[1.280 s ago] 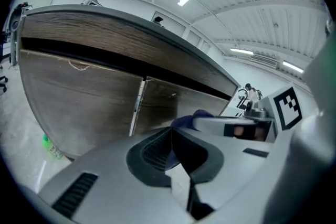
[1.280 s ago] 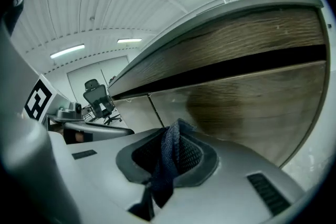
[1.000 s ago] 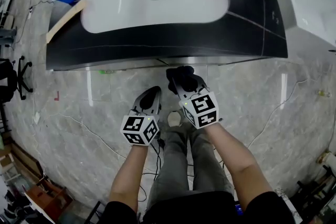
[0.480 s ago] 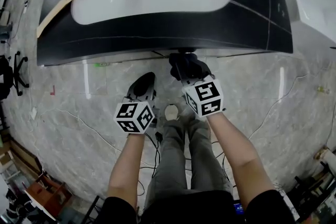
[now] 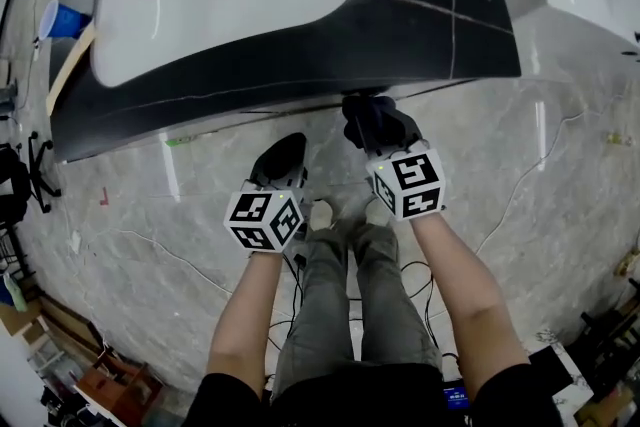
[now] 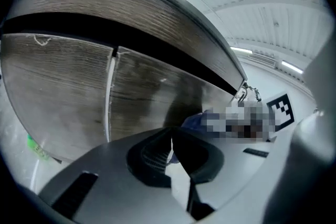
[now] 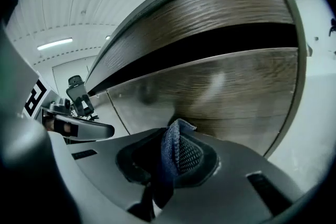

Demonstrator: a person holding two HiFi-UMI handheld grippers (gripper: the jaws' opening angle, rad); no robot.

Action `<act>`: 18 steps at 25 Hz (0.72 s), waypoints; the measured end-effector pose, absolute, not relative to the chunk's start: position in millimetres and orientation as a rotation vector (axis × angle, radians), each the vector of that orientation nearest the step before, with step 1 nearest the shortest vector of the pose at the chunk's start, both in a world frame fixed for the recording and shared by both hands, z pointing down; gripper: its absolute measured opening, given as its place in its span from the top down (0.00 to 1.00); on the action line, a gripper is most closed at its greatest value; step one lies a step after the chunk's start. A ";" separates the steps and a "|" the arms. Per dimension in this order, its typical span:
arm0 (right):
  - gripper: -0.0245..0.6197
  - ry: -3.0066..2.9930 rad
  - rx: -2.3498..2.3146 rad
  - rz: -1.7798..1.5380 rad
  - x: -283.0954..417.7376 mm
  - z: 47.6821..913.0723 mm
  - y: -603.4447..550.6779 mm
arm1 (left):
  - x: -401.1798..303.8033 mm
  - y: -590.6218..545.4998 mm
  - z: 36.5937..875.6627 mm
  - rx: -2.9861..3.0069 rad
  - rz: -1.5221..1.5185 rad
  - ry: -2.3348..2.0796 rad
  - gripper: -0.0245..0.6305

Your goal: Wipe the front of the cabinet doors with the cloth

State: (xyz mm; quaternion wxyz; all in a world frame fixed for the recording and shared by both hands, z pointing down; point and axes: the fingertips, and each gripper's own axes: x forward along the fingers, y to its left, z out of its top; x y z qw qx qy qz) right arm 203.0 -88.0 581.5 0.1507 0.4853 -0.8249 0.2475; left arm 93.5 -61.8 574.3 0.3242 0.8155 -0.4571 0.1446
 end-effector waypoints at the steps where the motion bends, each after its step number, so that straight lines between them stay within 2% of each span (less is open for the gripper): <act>1: 0.88 -2.360 1.412 0.713 213.8 582.3 -87.8 | 103.1 -62.3 575.4 2.147 0.386 -1.185 0.94; 11: 0.88 -2.261 1.583 0.744 306.8 589.9 -86.1 | 196.0 -68.1 578.3 2.234 0.412 -1.034 0.94; 18: 0.88 -2.227 1.665 0.785 334.8 590.2 -78.0 | 216.1 -62.7 582.9 2.254 0.436 -0.993 0.94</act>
